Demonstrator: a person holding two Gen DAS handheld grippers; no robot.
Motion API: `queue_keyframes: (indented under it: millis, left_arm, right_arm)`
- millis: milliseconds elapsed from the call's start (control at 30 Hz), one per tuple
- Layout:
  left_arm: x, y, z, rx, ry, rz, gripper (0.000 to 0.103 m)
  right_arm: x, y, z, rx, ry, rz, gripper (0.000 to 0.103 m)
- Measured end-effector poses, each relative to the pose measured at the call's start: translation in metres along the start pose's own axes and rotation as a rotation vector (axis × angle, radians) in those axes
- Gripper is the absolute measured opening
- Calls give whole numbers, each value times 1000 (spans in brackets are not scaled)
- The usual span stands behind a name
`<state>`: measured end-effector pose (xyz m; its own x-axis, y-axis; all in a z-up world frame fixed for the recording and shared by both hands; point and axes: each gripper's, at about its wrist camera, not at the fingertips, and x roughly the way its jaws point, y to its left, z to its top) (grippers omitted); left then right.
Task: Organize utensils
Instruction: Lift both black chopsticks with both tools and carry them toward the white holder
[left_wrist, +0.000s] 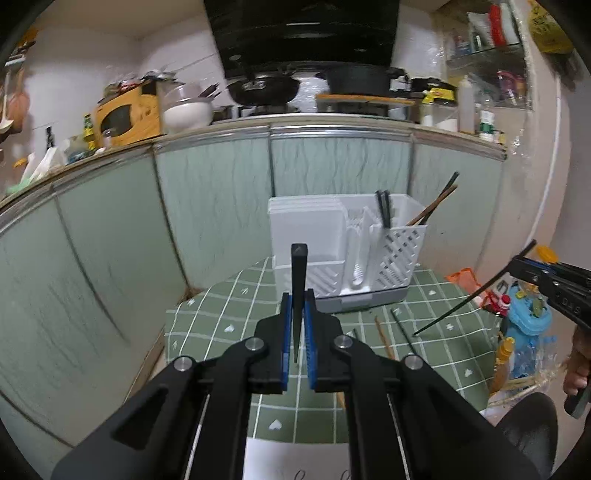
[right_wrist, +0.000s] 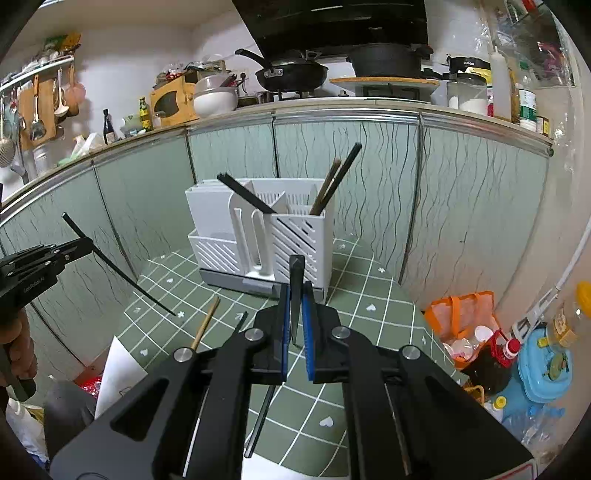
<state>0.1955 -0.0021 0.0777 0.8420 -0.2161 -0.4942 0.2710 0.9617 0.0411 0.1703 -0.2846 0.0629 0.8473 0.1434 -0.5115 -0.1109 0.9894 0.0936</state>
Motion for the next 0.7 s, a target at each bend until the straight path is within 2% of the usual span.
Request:
queue_keyframes:
  millis: [67, 533, 700]
  left_arm:
    - [-3, -3, 10, 17, -13, -19, 8]
    - [-5, -44, 77, 99, -41, -287, 8]
    - [2, -57, 102, 124, -42, -356, 8]
  right_arm:
    - [-2, -2, 8, -6, -4, 12, 6]
    - [-20, -14, 82, -58, -23, 95, 6]
    - [-22, -19, 111, -63, -32, 123, 6]
